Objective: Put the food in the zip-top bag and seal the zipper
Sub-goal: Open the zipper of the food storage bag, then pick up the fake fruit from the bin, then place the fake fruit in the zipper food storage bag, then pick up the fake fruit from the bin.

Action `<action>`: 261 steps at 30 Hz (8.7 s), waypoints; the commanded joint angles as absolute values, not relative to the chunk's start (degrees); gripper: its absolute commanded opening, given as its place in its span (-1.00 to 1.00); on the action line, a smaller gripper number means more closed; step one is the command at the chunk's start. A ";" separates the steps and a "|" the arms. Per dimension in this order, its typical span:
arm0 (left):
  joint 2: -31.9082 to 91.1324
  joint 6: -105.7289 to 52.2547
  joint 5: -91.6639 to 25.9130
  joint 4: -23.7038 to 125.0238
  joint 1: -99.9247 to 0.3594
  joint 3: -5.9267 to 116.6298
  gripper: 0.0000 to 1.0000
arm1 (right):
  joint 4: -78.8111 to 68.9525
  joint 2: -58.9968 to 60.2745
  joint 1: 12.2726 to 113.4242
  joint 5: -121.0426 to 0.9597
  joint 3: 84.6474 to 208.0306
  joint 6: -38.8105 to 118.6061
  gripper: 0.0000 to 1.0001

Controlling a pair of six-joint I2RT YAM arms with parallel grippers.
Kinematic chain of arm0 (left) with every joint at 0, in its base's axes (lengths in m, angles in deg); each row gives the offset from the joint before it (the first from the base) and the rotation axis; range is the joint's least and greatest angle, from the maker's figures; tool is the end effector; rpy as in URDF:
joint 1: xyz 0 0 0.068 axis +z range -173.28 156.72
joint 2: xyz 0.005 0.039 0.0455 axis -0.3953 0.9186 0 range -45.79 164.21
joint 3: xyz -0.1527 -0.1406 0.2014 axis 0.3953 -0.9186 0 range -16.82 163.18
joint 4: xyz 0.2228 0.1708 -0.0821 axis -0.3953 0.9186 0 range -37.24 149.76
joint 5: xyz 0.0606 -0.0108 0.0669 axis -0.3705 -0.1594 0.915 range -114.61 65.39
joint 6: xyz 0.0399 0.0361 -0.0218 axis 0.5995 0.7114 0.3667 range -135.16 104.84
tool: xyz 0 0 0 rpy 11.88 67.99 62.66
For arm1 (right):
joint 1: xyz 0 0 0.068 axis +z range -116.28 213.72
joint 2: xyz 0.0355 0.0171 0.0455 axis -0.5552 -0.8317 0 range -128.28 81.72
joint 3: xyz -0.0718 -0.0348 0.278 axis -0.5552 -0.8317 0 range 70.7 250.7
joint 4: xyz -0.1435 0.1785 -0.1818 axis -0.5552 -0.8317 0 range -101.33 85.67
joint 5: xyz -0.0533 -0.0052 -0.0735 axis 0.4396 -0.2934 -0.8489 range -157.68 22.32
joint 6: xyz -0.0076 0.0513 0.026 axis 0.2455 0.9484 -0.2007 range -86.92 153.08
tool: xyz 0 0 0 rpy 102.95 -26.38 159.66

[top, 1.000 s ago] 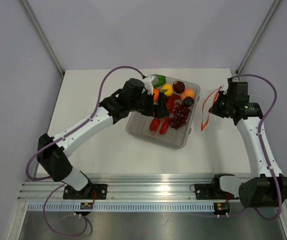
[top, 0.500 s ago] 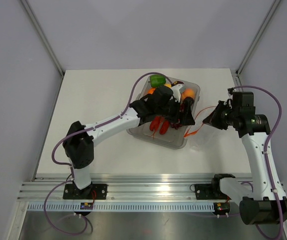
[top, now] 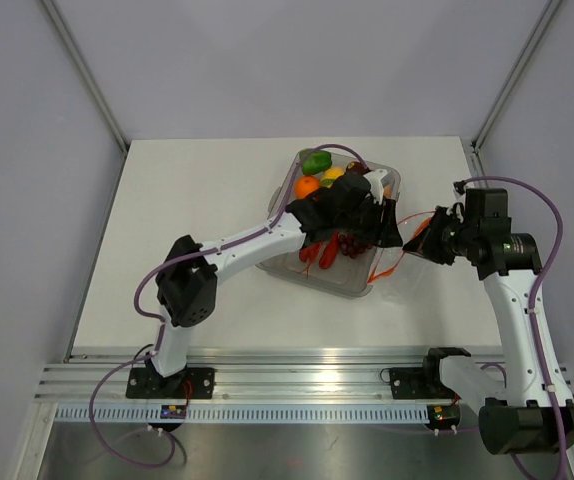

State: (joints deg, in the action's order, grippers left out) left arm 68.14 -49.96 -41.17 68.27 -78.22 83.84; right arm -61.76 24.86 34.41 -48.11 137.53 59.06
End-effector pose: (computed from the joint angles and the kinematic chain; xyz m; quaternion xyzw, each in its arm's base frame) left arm 0.2880 -0.4308 0.3100 0.2211 0.8257 -0.4433 0.2697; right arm 0.2061 0.0164 0.3726 0.1408 0.9096 0.2365 0.3113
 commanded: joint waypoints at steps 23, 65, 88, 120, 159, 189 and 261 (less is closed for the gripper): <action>72.50 -58.57 -47.82 65.34 -75.31 84.26 -1.00 | -66.92 30.47 34.25 -66.10 140.06 59.79 -1.00; 67.57 -32.56 -47.47 80.98 -64.68 86.36 0.43 | -58.47 27.49 34.34 -68.03 135.74 61.91 -1.00; 90.34 -32.65 -31.48 86.95 -69.51 107.98 0.61 | -58.65 27.49 34.34 -64.61 135.83 62.00 -1.00; 99.05 -33.70 -28.49 72.54 -68.37 122.40 0.76 | -59.53 28.19 34.25 -62.58 135.83 61.82 -1.00; 98.44 -30.89 -27.25 69.03 -68.46 117.66 -0.15 | -58.12 27.49 34.25 -60.12 134.78 62.70 -1.00; 61.26 -35.26 -47.71 68.07 -67.40 84.70 -1.00 | -44.94 9.48 34.34 -51.08 138.64 61.56 -1.00; 66.61 -37.21 -35.74 83.35 -58.35 88.72 0.50 | -41.51 22.83 34.42 -43.25 133.55 72.55 -1.00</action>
